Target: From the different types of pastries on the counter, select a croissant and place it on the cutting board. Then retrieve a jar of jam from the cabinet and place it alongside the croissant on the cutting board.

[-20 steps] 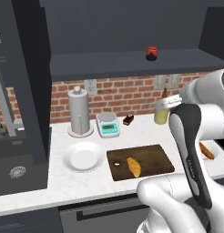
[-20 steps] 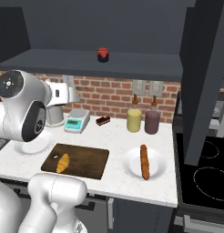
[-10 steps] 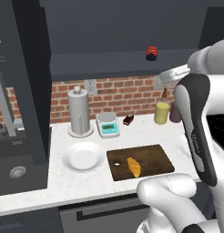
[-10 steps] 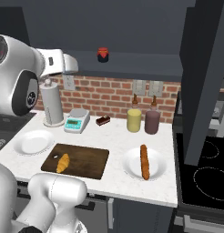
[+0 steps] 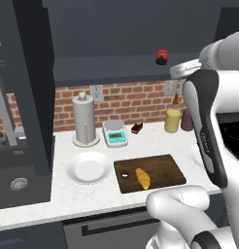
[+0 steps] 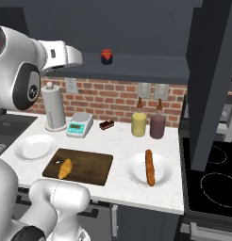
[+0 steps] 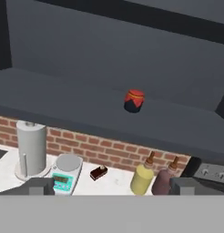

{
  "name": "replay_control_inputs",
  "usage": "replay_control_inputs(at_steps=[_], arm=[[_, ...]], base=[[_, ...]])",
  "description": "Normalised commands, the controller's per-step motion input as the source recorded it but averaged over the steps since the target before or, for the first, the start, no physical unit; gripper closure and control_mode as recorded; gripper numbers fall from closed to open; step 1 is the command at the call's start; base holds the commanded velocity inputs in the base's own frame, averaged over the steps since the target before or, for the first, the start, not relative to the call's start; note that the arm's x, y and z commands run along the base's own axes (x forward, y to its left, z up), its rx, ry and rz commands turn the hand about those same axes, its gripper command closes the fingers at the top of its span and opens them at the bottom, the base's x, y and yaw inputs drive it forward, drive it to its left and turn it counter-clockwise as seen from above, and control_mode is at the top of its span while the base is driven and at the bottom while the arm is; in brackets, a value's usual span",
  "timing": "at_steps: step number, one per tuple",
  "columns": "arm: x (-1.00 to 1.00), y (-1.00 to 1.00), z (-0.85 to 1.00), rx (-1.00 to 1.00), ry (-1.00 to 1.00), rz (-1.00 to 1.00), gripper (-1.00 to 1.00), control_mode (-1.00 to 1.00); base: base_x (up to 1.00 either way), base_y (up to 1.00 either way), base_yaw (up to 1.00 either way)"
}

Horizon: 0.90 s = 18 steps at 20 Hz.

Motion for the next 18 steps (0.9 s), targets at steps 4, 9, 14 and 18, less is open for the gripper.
replay_control_inputs(at_steps=[4, 9, 14, 18], arm=[[0.45, -0.03, 0.00, 0.00, -0.18, -0.06, -1.00, -1.00], [0.56, -0.01, 0.00, 0.00, 0.00, -0.17, -1.00, -1.00], [0.56, -0.22, 0.13, 0.00, 0.00, -0.20, -1.00, -1.00], [0.17, -0.32, 0.20, 0.04, 0.07, -0.09, -1.00, -1.00]], base=[[0.00, 0.00, 0.00], [0.00, 0.00, 0.00], [0.00, 0.00, 0.00], [0.00, 0.00, 0.00]])
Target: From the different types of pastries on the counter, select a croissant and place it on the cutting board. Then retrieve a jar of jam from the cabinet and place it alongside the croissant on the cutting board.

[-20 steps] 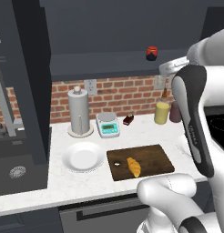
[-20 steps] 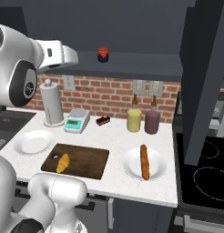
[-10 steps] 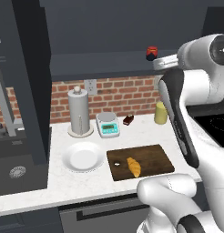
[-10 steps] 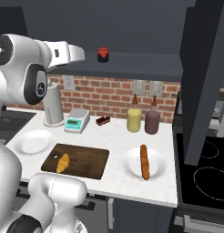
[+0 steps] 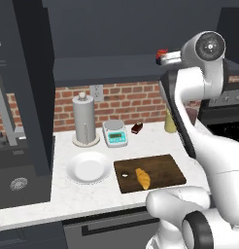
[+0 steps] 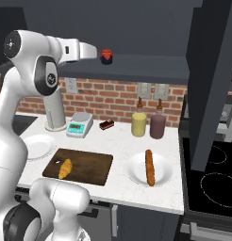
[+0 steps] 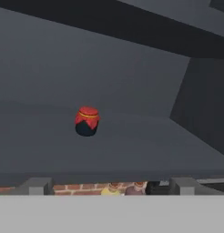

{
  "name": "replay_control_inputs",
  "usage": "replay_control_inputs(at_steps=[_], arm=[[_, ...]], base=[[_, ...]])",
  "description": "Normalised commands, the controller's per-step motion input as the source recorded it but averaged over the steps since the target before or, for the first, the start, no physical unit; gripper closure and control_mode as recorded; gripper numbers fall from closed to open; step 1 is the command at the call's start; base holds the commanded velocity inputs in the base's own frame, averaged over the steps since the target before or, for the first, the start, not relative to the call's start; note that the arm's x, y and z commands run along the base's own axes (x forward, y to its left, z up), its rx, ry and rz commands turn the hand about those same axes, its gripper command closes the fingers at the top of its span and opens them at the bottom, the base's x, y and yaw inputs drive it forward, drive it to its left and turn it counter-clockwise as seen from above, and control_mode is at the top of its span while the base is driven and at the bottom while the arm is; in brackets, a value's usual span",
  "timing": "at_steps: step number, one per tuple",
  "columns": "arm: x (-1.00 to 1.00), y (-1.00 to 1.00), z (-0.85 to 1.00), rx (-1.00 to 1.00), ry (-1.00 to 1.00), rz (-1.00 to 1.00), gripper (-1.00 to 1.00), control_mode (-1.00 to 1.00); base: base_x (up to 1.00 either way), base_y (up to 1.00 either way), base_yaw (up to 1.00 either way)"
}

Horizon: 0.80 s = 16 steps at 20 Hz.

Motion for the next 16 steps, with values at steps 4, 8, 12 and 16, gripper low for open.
replay_control_inputs(at_steps=[4, 8, 12, 16], arm=[[0.16, -0.12, 0.03, 0.11, 0.17, 0.00, -1.00, -1.00], [0.11, -0.01, -0.01, 0.04, 0.09, 0.04, -1.00, -1.00], [0.19, 0.00, 0.00, 0.01, 0.00, 0.00, -1.00, -1.00], [0.08, 0.04, -0.07, 0.01, 0.00, 0.01, -1.00, -1.00]], base=[[0.00, 0.00, 0.00], [0.00, 0.00, 0.00], [0.00, 0.00, 0.00], [0.00, 0.00, 0.00]])
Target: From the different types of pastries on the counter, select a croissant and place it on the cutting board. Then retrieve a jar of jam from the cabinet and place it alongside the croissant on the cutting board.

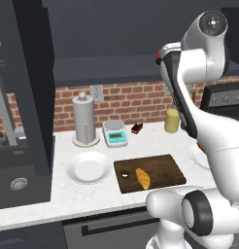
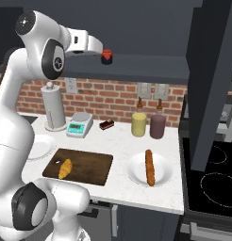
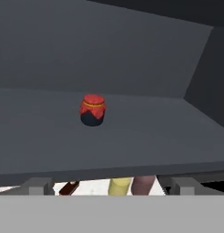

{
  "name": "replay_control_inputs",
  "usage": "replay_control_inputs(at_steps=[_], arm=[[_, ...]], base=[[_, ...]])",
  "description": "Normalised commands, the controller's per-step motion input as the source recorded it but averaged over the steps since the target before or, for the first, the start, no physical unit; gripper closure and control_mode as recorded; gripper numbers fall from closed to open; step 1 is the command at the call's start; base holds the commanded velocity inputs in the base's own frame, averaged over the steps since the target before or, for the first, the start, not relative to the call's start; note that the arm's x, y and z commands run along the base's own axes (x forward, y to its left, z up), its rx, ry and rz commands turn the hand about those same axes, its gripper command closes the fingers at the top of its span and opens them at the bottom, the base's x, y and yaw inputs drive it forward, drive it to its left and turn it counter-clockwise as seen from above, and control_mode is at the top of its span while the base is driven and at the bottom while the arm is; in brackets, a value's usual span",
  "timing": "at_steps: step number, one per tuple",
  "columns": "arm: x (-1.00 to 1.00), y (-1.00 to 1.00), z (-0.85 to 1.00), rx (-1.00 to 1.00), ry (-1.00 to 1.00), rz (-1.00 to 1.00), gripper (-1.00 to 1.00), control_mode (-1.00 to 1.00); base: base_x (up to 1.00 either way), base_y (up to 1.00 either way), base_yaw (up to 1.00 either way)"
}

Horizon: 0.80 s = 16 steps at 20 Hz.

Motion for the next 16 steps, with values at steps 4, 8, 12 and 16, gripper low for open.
replay_control_inputs(at_steps=[4, 8, 12, 16], arm=[[0.20, 0.07, -0.14, 0.09, -0.03, 0.03, -1.00, -1.00], [0.10, 0.08, -0.11, 0.02, 0.01, 0.00, -1.00, -1.00], [0.32, 0.00, 0.00, 0.02, -0.02, 0.00, -1.00, -1.00], [0.41, 0.00, 0.00, 0.06, 0.00, 0.01, -1.00, -1.00]], base=[[0.00, 0.00, 0.00], [0.00, 0.00, 0.00], [0.00, 0.00, 0.00], [0.00, 0.00, 0.00]])
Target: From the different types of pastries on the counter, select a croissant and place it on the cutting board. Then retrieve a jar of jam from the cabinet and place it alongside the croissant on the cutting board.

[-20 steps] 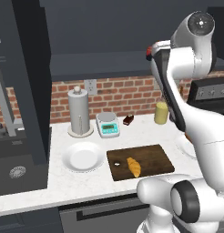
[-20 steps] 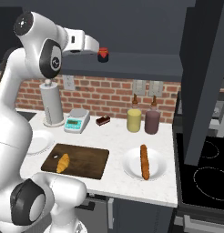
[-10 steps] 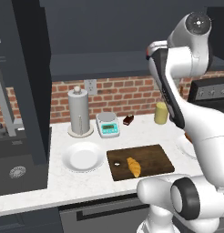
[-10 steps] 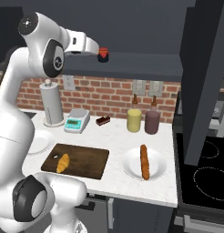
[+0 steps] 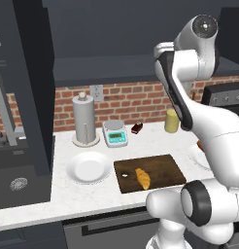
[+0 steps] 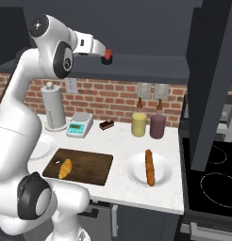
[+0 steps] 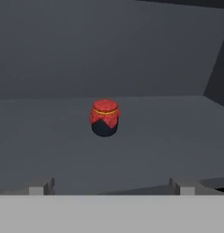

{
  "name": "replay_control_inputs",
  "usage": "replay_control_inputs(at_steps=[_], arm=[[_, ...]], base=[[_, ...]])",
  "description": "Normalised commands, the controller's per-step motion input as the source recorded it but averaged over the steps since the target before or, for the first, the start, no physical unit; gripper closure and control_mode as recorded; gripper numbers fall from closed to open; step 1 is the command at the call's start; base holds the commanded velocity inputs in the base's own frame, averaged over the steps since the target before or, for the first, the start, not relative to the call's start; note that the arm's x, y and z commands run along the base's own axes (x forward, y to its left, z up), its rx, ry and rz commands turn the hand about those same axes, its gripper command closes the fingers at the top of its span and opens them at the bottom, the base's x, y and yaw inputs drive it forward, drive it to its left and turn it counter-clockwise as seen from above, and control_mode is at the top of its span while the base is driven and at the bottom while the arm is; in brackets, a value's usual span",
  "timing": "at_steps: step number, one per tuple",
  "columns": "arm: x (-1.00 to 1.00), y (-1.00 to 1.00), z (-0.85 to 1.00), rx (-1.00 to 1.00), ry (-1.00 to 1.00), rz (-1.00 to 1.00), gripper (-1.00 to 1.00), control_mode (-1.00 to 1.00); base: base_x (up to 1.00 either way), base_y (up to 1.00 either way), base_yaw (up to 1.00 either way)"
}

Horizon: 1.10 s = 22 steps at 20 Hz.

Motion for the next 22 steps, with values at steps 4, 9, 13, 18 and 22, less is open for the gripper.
replay_control_inputs(at_steps=[4, 9, 13, 18, 22], arm=[[0.37, 0.00, 0.00, 0.06, 0.00, 0.02, -1.00, -1.00], [0.29, 0.00, 0.00, 0.03, -0.02, 0.01, -1.00, -1.00], [0.11, 0.00, -0.07, 0.00, -0.01, 0.00, -1.00, -1.00], [0.18, 0.00, -0.14, 0.00, 0.00, 0.00, -1.00, -1.00], [0.26, 0.00, -0.06, 0.00, 0.00, 0.00, -1.00, -1.00]], base=[[0.00, 0.00, 0.00], [0.00, 0.00, 0.00], [0.00, 0.00, 0.00], [0.00, 0.00, 0.00], [0.00, 0.00, 0.00]])
